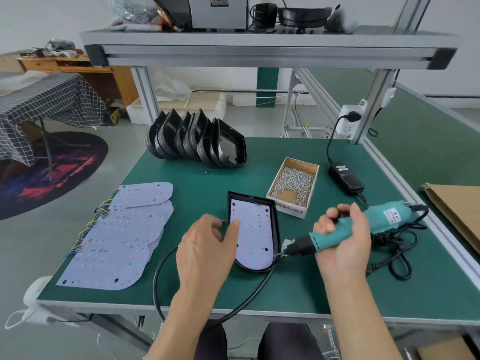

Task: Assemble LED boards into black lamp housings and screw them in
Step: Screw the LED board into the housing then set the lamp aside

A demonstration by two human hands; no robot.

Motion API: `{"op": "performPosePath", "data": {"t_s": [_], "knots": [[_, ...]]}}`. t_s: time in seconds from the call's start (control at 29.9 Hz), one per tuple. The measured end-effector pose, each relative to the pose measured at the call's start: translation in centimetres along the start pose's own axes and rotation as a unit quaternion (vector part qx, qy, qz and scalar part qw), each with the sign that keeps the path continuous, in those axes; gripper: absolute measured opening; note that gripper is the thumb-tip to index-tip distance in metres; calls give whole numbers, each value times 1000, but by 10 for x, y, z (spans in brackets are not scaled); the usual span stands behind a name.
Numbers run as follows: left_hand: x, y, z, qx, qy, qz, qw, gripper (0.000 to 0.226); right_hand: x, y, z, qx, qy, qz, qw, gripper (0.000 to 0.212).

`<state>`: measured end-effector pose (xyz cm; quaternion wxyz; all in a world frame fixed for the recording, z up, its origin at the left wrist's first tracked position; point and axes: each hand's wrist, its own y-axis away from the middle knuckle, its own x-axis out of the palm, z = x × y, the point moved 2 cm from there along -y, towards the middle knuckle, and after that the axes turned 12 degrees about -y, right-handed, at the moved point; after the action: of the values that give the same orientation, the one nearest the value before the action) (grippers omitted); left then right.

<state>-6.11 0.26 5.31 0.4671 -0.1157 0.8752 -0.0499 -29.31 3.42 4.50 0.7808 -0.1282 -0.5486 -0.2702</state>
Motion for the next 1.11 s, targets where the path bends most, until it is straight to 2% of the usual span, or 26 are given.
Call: {"op": "performPosePath", "data": {"t_s": [0.07,0.17,0.27,0.37,0.47,0.54,0.7,0.84,1.11], "knots": [[-3,-14,-19,71,33,-26,997,15,-12,-2,-1,12,-3,-2,1000,24],[12,-42,-61,182,37,34,982,10,-18,-4,-2,20,-11,7,1000,28],[47,-70,-105,292,-48,100,950,8,-21,-5,-2,24,-23,-2,999,28],[85,-93,-138,352,-166,130,912,15,-23,-5,-2,32,-32,-8,999,28],[113,-103,-153,366,-255,152,882,19,-24,-4,-3,44,-47,-14,998,28],[125,-104,-157,356,-273,182,875,21,-24,-5,-3,47,-55,-18,997,27],[132,-107,-161,332,-279,230,871,13,-22,-5,-5,49,-49,-24,997,20],[131,-106,-164,338,-279,237,867,24,-22,-5,-6,42,-28,-21,998,22],[135,-106,-166,349,-275,254,859,20,-22,-5,-6,37,-19,-19,999,24]]}}
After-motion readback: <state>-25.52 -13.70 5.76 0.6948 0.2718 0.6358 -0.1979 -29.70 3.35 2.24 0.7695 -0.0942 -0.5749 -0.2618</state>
